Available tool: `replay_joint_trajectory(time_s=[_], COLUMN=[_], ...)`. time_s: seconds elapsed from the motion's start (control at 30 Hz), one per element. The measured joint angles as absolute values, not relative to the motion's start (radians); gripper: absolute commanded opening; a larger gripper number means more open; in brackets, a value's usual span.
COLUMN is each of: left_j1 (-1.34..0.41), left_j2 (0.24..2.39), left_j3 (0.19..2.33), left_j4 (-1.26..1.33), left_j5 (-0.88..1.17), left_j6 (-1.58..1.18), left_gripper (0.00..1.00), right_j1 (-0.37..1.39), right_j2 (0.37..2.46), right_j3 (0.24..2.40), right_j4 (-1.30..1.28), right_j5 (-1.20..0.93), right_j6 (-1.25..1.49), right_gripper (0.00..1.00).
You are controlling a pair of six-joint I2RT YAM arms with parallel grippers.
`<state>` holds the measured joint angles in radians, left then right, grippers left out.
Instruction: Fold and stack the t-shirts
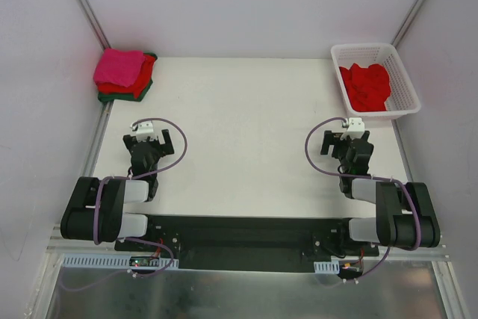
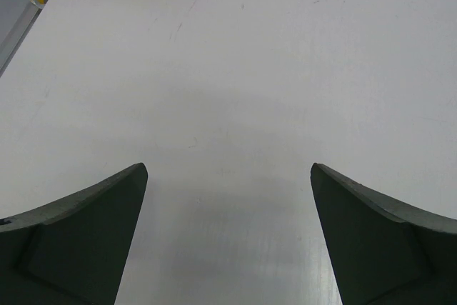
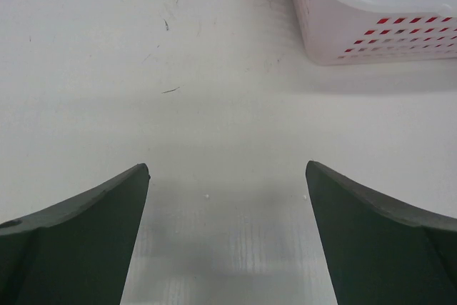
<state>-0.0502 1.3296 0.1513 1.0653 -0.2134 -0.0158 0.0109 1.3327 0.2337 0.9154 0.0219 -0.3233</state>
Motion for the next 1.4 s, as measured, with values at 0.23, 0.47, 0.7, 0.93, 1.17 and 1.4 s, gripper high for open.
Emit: replay_joint_trajectory(time_s=[0.23, 0.47, 0.7, 0.93, 1.17, 1.4], left_j1=[-0.050, -0.050, -0.050, -0.050, -0.050, -0.050], left_j2=[1.330, 1.330, 1.330, 1.330, 1.330, 1.317], left_j3=[0.151, 0.151, 0.151, 0.151, 0.151, 0.140], left_j4=[1.065, 1.065, 1.065, 1.065, 1.065, 1.089], left_j5=[-0.213, -0.213, -0.213, -0.213, -0.213, -0.221], left_j6=[-0.016, -0.016, -0.016, -0.016, -0.016, -0.020], left_gripper=[0.99, 0.99, 0.99, 0.99, 0.99, 0.99], right_j1=[0.011, 0.011, 0.011, 0.011, 0.011, 0.023], right_j2=[1.333, 1.333, 1.333, 1.333, 1.333, 1.312], right_j3=[0.234, 0.234, 0.234, 0.234, 0.234, 0.237], right_j4=[0.915, 0.915, 0.915, 0.915, 0.915, 0.886], right_j5=[0.022, 0.022, 0.022, 0.022, 0.022, 0.049], right_j6=[-0.323, -0.323, -0.323, -0.323, -0.323, -0.325], right_gripper=[0.96, 0.96, 0.96, 0.96, 0.96, 0.96])
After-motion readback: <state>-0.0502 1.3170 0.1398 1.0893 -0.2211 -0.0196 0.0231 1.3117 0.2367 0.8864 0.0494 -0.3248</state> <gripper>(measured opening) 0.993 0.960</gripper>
